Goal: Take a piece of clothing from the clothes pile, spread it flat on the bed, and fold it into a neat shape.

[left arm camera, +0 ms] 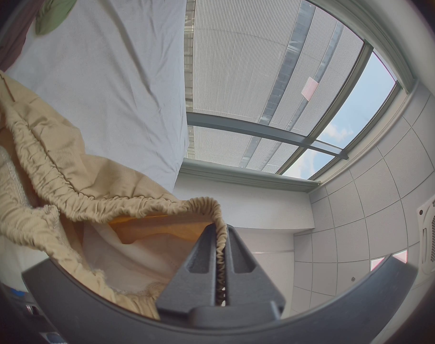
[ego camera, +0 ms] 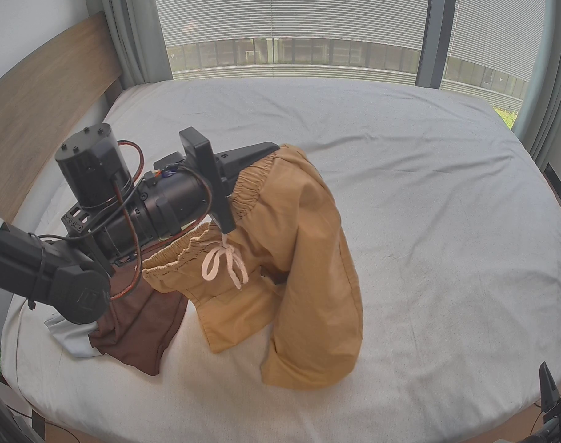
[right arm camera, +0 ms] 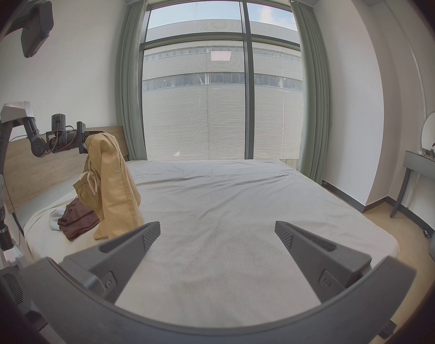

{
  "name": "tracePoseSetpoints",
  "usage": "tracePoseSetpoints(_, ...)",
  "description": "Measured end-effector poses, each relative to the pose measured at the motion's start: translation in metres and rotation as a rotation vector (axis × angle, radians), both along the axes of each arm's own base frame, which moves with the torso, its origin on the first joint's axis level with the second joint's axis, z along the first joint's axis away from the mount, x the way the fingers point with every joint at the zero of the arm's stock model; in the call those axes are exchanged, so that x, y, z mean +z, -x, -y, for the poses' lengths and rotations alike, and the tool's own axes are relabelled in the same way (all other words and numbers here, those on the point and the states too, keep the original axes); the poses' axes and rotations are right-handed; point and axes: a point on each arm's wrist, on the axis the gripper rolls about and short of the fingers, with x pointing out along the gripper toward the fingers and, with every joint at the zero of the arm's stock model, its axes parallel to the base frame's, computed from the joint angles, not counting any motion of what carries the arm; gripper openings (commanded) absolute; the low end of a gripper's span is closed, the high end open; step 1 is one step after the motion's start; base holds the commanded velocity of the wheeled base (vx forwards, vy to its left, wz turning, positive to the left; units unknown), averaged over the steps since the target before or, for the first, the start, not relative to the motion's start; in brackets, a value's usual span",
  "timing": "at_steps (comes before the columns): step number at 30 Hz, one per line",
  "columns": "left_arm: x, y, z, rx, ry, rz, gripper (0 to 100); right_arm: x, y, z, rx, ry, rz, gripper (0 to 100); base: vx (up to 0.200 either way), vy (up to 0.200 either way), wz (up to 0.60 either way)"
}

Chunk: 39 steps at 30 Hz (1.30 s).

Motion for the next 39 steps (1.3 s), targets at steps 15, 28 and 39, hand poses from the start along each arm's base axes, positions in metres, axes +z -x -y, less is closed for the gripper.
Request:
tracePoseSetpoints(15, 0.018, 0.008, 0.059, -0.12, -0.002, -0.019, 0, 0.0, 0.0, 0.0, -0.001, 0.0, 0.0, 100, 0.0, 0.0, 0.0)
tracePoseSetpoints(28, 0.038, 0.014, 0.106, -0.237, 0.043, -0.082, 0, 0.0, 0.0, 0.0, -0.001, 0.0, 0.0, 100, 0.0, 0.0, 0.0)
tracePoseSetpoints(39, 0.058, 0.009, 0.121, -0.228, 0.153, -0.138, 0, 0.0, 0.0, 0.0, -0.001, 0.0, 0.0, 100, 0.0, 0.0, 0.0)
